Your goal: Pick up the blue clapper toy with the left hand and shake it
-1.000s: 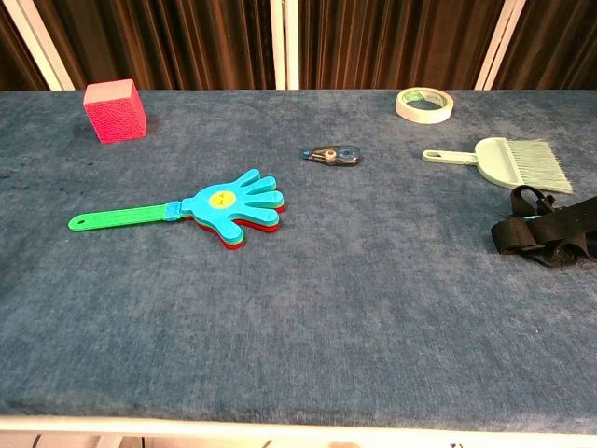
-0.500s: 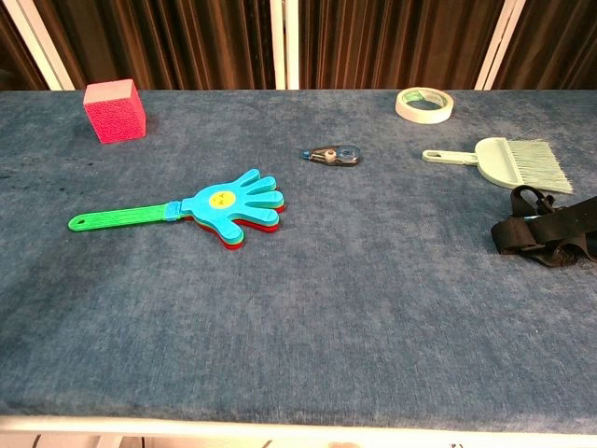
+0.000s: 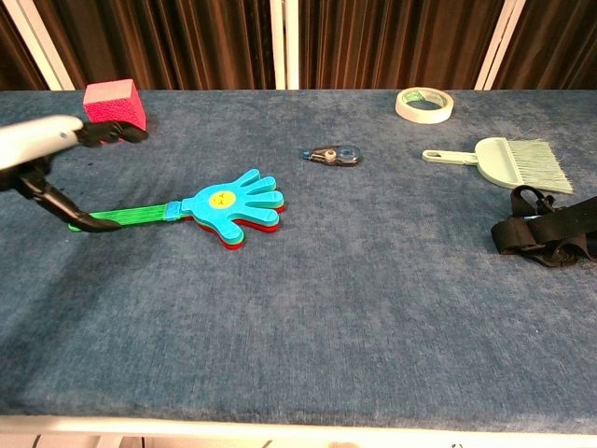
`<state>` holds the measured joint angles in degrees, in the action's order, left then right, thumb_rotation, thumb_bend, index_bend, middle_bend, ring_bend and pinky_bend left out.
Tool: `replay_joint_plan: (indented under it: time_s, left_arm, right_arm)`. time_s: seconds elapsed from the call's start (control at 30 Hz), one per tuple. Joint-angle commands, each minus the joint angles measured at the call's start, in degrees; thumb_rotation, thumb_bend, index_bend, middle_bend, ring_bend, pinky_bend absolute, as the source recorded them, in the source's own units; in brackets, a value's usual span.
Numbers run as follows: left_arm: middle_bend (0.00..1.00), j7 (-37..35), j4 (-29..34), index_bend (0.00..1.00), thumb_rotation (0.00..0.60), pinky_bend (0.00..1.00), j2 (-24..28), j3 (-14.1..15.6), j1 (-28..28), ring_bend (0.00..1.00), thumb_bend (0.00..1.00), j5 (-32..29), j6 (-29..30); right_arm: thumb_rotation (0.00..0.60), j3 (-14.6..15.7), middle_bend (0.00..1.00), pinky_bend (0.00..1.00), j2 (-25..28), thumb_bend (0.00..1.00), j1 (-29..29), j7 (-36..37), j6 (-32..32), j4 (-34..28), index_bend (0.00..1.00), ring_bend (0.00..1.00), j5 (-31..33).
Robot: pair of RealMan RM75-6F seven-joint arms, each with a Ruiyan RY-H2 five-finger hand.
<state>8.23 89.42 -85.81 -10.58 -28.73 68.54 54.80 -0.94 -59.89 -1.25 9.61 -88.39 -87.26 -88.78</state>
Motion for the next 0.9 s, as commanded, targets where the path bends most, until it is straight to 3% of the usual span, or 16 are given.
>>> replay_joint_plan:
  time_s: [0.03, 0.43, 0.6, 0.9]
  left_arm:
    - [0.06, 1.11, -3.02, 0.11, 0.6, 0.0, -2.94, -0.4, -2.15, 0.0, 0.15, -3.05, -2.28]
    - [0.07, 3.62, -6.71, 0.18, 0.6, 0.0, -7.05, -1.82, -5.78, 0.0, 0.16, -10.1, -3.77]
    - [0.07, 6.49, -7.31, 0.26, 0.6, 0.0, -7.79, -1.95, -6.88, 0.0, 0.17, -13.43, -3.25]
    - [0.08, 9.5, -8.94, 0.29, 0.6, 0.0, -9.94, -1.5, -7.86, 0.0, 0.19, -15.8, -0.96]
  right_arm:
    - [0.6, -0.04, 0.0, 0.0, -0.05, 0.18, 0.04, 0.18, 0.24, 0.21, 0.0, 0.0, 0.25]
    - [0.6, -0.18, 0.0, 0.0, 0.16, 0.19, 0.07, 0.64, 0.56, 0.56, 0.0, 0.0, 0.69]
    - [0.6, -0.3, 0.0, 0.0, 0.2, 0.19, 0.05, 1.12, 0.73, 0.93, 0.0, 0.0, 1.06]
    - [0.6, -0.26, 0.0, 0.0, -0.04, 0.18, 0.06, 1.78, 1.14, 1.69, 0.0, 0.0, 1.31]
